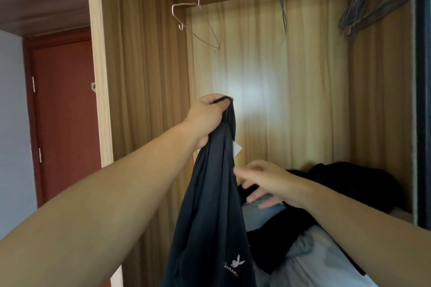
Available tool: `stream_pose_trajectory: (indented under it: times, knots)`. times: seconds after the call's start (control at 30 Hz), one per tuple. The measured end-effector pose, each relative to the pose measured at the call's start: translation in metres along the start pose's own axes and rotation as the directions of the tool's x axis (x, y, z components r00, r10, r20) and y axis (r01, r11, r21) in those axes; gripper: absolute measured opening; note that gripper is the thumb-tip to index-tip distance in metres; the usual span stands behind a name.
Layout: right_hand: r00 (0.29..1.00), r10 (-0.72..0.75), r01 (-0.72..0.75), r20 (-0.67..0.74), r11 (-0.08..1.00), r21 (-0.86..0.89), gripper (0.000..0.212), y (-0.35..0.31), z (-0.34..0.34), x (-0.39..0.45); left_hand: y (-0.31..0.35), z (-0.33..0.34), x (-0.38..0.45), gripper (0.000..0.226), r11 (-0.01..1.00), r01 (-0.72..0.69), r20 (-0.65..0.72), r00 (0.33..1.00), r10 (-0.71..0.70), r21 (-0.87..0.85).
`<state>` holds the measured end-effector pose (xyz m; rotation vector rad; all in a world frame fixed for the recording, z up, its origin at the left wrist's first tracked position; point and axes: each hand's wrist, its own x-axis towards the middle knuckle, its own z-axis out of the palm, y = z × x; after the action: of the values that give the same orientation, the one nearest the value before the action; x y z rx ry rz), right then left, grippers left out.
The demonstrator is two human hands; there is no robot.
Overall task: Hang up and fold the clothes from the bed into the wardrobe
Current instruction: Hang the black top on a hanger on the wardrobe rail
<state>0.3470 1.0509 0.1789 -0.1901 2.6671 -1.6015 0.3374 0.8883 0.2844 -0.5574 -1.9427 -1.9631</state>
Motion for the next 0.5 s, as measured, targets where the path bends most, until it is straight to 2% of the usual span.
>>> stream_pose_trajectory:
  times: [0.07,0.1,0.23,0.27,0.33,0.37,0.43,0.5]
  knots:
    - [0.999,-0.035,0.029,-0.030,0.984,-0.176,0.037,0.000,0.012,0.011,0.002,-0.004,-0.001,0.015,1.000,-0.015,0.021,1.000,0.015,0.017]
    - [0.999,-0.037,0.028,-0.037,0.978,-0.206,0.035,-0.001,0.014,0.015,0.003,-0.007,-0.001,0.015,0.999,-0.022,0.027,0.999,0.021,0.027]
    - [0.989,0.001,0.009,0.145,0.998,-0.062,0.061,-0.005,0.018,0.022,0.006,-0.020,-0.001,0.016,0.997,-0.048,0.065,0.997,0.044,0.064]
    - [0.980,0.002,0.008,0.200,0.999,-0.052,0.059,-0.007,0.020,0.023,0.006,-0.022,-0.001,0.016,0.996,-0.057,0.077,0.996,0.052,0.070]
    - [0.966,0.015,0.009,0.257,0.996,-0.093,0.035,-0.009,0.027,0.026,0.007,-0.025,-0.001,0.016,0.994,-0.077,0.094,0.993,0.070,0.073]
    - [0.975,0.013,0.014,0.221,0.993,-0.119,0.022,-0.010,0.028,0.027,0.007,-0.027,-0.001,0.017,0.993,-0.088,0.100,0.992,0.080,0.077]
    - [0.998,-0.033,0.041,0.052,0.983,-0.177,0.009,-0.013,0.018,0.032,0.010,-0.035,0.000,0.017,0.992,-0.102,0.096,0.991,0.094,0.080]
    - [0.986,-0.117,0.080,-0.114,0.955,-0.287,0.016,-0.016,-0.007,0.037,0.010,-0.046,0.003,0.017,0.986,-0.123,0.067,0.991,0.116,0.109]
